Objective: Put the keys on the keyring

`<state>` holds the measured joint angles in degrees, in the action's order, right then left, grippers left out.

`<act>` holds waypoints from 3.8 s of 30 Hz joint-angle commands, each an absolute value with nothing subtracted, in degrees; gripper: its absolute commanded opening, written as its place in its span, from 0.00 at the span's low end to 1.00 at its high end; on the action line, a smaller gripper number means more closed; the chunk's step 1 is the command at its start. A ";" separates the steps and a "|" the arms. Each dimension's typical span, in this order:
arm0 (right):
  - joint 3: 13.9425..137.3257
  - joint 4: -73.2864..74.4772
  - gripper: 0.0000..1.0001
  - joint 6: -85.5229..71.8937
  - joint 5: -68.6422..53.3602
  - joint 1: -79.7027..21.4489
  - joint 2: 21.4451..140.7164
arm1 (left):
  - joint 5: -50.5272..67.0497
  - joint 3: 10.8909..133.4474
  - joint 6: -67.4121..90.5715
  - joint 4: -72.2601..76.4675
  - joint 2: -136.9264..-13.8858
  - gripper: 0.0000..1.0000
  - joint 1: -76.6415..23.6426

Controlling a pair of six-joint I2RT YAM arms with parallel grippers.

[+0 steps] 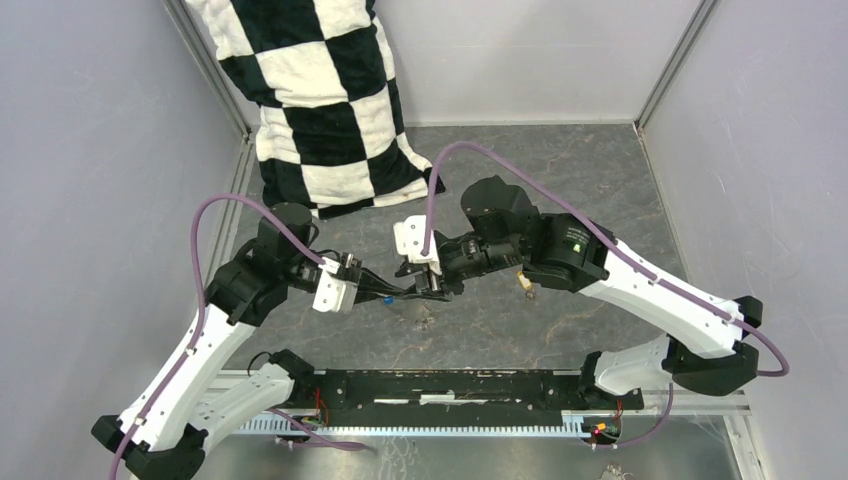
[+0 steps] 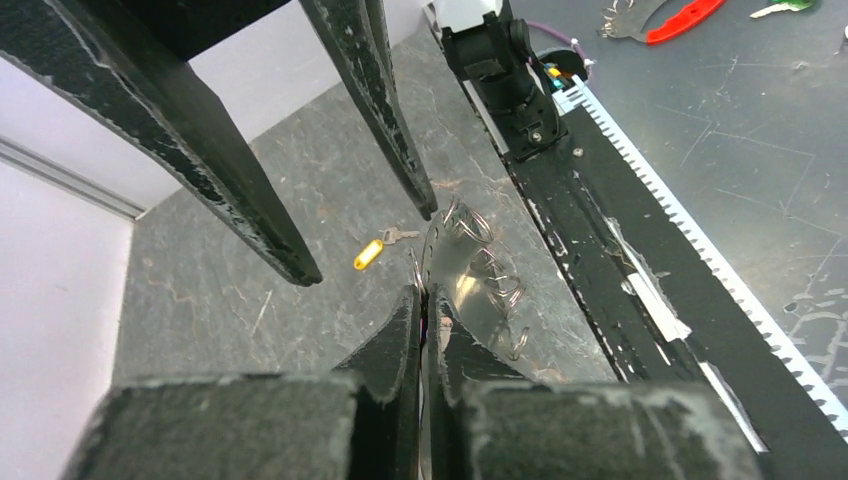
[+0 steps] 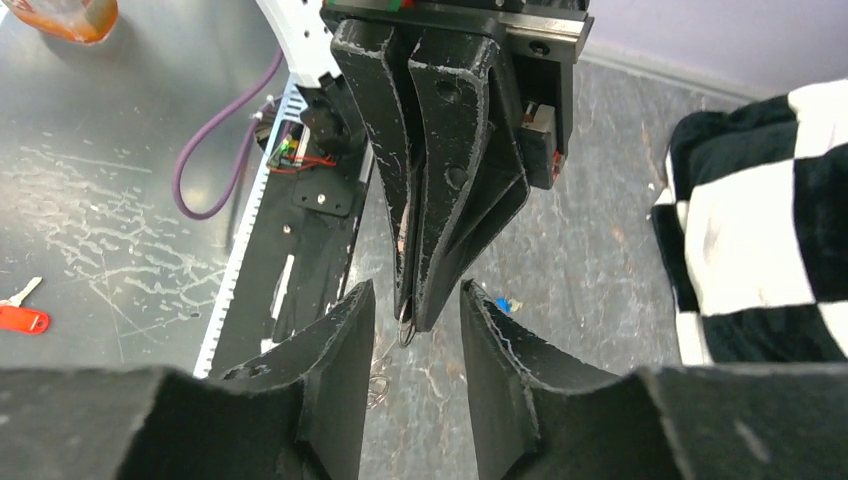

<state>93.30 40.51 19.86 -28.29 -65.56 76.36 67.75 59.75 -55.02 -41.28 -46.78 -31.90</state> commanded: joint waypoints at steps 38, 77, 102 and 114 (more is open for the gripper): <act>66.93 7.26 0.00 6.23 -12.24 -67.67 62.37 | 51.30 52.68 -34.76 -25.22 -32.92 0.74 -31.82; 44.30 -28.69 0.01 -9.40 -18.70 -67.59 57.89 | 57.70 53.01 -12.24 -22.97 -39.65 0.51 -31.81; 46.68 -22.50 0.01 -6.26 -22.42 -67.41 58.75 | 57.75 59.78 -28.56 -38.02 -41.97 0.48 -31.82; 47.11 -22.34 0.01 -6.86 -26.62 -67.41 60.14 | 55.80 59.34 -29.02 -38.41 -42.42 0.52 -31.82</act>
<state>44.58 -22.48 -6.76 -23.94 -67.37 59.46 56.86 57.28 -26.46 -40.64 -42.50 -31.86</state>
